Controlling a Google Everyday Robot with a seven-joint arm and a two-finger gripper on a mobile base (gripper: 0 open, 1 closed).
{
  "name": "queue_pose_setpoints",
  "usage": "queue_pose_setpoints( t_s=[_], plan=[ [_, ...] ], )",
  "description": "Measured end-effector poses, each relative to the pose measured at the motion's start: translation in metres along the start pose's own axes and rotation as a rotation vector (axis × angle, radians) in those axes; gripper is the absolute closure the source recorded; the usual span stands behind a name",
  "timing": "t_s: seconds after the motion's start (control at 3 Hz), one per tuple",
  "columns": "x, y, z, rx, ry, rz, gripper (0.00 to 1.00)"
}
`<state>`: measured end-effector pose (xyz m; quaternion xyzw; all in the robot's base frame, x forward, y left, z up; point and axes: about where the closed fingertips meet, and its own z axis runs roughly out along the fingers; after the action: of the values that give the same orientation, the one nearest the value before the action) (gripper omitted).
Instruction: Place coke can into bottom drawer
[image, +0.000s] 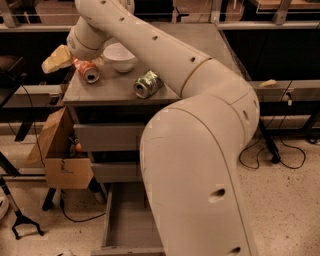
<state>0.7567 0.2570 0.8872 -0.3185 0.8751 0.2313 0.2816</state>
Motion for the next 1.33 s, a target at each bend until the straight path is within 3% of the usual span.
queue_pose_setpoints(
  t_s=[1.0,1.33],
  plan=[
    [-0.005,-0.008,0.030,0.074,0.081,0.005,0.00],
    [-0.002,-0.013,0.041,0.101,0.115,0.014,0.16]
  ],
)
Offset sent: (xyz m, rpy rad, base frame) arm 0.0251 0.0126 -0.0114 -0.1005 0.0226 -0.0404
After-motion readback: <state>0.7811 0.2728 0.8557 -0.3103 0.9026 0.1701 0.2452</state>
